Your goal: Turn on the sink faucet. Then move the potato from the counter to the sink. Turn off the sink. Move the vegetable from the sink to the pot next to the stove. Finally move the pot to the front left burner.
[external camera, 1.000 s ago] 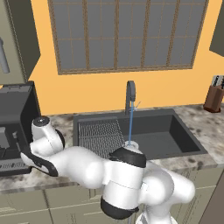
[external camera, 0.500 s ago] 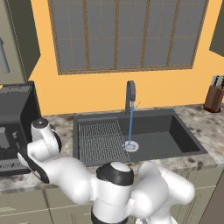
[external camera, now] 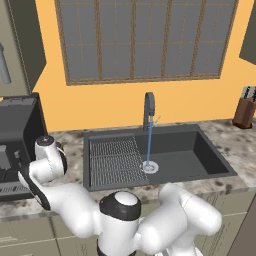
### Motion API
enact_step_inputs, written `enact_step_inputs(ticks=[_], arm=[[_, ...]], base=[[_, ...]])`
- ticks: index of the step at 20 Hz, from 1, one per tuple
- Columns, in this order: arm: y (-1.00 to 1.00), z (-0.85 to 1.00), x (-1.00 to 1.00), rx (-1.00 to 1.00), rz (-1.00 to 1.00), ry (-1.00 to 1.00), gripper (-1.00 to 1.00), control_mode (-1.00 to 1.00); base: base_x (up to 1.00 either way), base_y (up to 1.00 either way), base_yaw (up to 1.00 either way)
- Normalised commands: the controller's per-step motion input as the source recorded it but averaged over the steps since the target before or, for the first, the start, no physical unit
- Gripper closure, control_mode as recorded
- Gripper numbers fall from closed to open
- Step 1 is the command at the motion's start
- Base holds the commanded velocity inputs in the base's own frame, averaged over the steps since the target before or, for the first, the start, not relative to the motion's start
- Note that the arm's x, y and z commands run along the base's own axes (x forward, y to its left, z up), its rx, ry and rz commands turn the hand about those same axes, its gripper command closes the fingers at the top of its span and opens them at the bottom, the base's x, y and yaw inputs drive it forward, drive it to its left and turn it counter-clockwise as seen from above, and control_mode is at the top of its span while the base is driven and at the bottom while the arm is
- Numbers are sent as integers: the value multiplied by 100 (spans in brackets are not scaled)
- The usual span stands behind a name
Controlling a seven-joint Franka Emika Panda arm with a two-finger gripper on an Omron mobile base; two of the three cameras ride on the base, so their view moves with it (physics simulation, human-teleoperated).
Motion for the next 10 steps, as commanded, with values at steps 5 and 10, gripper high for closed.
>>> enact_step_inputs(ticks=[5,10], arm=[[13,-18,13,0,3,0,-100,-100],[10,-21,2,0,3,0,-100,-100]], base=[[0,0,0],[0,0,0]])
